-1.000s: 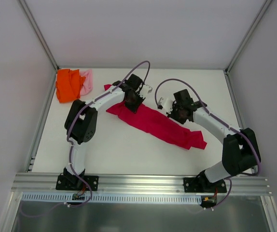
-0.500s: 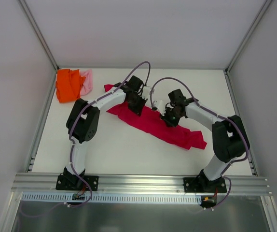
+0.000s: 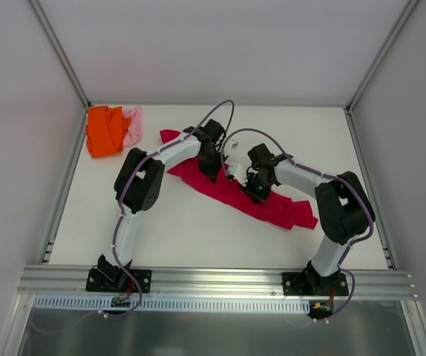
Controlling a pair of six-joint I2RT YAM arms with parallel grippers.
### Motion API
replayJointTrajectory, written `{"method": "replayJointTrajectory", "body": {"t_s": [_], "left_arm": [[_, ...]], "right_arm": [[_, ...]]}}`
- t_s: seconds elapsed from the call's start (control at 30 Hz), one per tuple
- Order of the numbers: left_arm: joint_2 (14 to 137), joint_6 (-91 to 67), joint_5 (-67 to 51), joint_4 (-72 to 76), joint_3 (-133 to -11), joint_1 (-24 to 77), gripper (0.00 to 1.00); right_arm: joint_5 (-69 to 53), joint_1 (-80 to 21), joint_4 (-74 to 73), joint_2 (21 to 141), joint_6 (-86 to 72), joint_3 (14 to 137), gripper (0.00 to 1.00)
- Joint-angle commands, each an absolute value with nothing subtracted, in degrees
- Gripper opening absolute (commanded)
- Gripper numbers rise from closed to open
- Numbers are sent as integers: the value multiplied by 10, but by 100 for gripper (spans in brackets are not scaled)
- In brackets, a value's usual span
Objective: Fold and stack the t-shirts
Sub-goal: Rotate the tshirt 90 degrees
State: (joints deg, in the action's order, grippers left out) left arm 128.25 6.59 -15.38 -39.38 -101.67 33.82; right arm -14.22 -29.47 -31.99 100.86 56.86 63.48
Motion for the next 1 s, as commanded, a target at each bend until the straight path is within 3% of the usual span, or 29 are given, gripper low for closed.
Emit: {"method": "replayJointTrajectory", "body": {"t_s": [0.0,0.5,0.97], "left_arm": [[1311,62,-106,-422,-1018,345,0],[1345,110,18,-428,-1091,346,0],[1375,115,-17,-451,-1166,363,0]], "right_arm": [[-118,-308,-338,1004,579,623,1],[-98,-360,-381,1012,591,630,1],[-75,-433,-403,1012,593,639,1]]}}
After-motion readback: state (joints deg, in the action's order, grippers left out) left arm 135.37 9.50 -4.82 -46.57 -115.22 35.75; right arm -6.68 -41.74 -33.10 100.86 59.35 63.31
